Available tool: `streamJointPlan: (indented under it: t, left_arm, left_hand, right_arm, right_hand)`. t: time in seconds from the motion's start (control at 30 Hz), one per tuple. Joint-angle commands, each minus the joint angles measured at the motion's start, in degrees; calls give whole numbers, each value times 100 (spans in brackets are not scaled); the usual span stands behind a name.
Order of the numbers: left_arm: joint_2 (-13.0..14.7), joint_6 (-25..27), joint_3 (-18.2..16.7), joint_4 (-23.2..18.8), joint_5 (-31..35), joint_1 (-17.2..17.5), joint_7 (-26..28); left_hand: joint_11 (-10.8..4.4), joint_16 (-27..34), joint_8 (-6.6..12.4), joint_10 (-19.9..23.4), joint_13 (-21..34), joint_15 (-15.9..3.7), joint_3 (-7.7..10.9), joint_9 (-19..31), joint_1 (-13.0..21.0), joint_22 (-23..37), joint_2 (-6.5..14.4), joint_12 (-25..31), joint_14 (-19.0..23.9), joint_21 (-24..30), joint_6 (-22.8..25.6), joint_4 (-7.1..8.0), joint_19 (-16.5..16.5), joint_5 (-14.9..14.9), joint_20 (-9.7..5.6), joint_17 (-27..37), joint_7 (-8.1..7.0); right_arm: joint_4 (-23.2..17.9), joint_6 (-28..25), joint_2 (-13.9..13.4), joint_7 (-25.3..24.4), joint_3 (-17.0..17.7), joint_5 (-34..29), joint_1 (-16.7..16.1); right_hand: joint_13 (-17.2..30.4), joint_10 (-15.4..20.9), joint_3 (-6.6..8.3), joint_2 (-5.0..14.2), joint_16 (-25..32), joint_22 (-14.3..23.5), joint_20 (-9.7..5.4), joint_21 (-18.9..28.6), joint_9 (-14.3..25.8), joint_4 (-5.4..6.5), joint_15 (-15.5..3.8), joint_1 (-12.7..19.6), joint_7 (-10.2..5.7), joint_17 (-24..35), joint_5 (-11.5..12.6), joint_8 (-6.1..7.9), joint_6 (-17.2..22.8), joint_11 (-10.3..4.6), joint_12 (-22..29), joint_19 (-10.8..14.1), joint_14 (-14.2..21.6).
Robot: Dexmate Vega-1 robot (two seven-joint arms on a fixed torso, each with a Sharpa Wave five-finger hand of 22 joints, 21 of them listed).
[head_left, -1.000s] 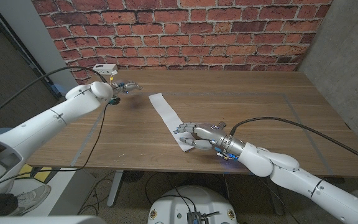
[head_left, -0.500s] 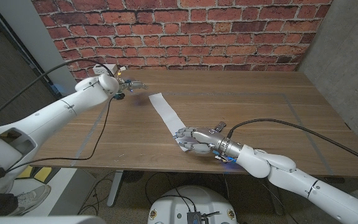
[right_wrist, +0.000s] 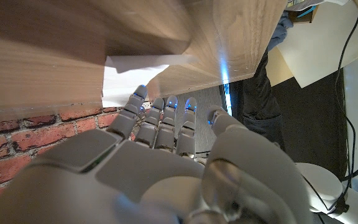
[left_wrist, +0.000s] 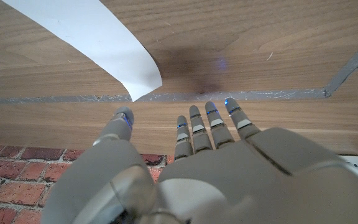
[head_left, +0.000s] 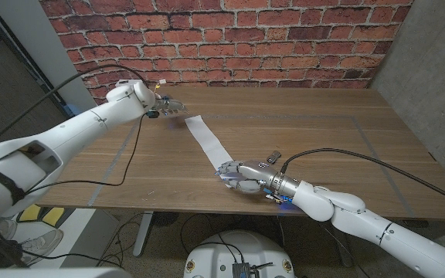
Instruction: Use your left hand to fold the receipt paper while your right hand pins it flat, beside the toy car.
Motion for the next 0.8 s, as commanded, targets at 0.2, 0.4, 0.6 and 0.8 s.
streamJointPlan:
  t: [0.2,0.4,0.6,0.8]
  left_arm:
    - [-741,-340,684,1415,362,-1052,-1130]
    - [-1143,-623,1061,2258,502,-1588,-1800]
    - [-1497,-697,1397,2833,722,-1979,-2222]
    - [-1810,-817,1602,3336,849,-2219,-2380]
  left_hand:
    - [0,170,83,423,29,-83,-99,19,150,44,-19,104,551,112,278,14,340,25,20,62,52]
    - [1,74,87,386,36,-71,-91,22,311,49,30,49,394,37,398,-22,209,23,-7,66,74]
    - [-38,40,102,522,48,-118,-72,26,517,51,57,69,368,-19,526,-70,135,10,-50,71,22]
    - [-157,74,131,802,57,-180,-68,30,772,52,64,135,522,-24,721,-93,213,7,-113,76,37]
  right_arm:
    - [89,54,3,-85,-35,61,28]
    - [107,66,-7,-117,-20,84,16]
    - [135,100,-10,-148,-4,128,8]
    - [171,138,-14,-160,11,169,6]
  right_hand:
    - [16,74,55,-16,47,18,-32,7,10,4,-30,84,7,16,-14,-36,59,23,-31,22,43]
    - [16,73,62,-18,51,18,-25,4,11,11,-24,89,7,19,-16,-43,72,8,-40,20,51]
    - [17,75,67,-22,51,18,-21,3,11,16,-26,93,5,21,-18,-52,76,10,-46,21,53]
    - [18,89,73,-24,52,18,-28,2,12,26,-37,96,3,25,-20,-65,84,-2,-52,27,54]
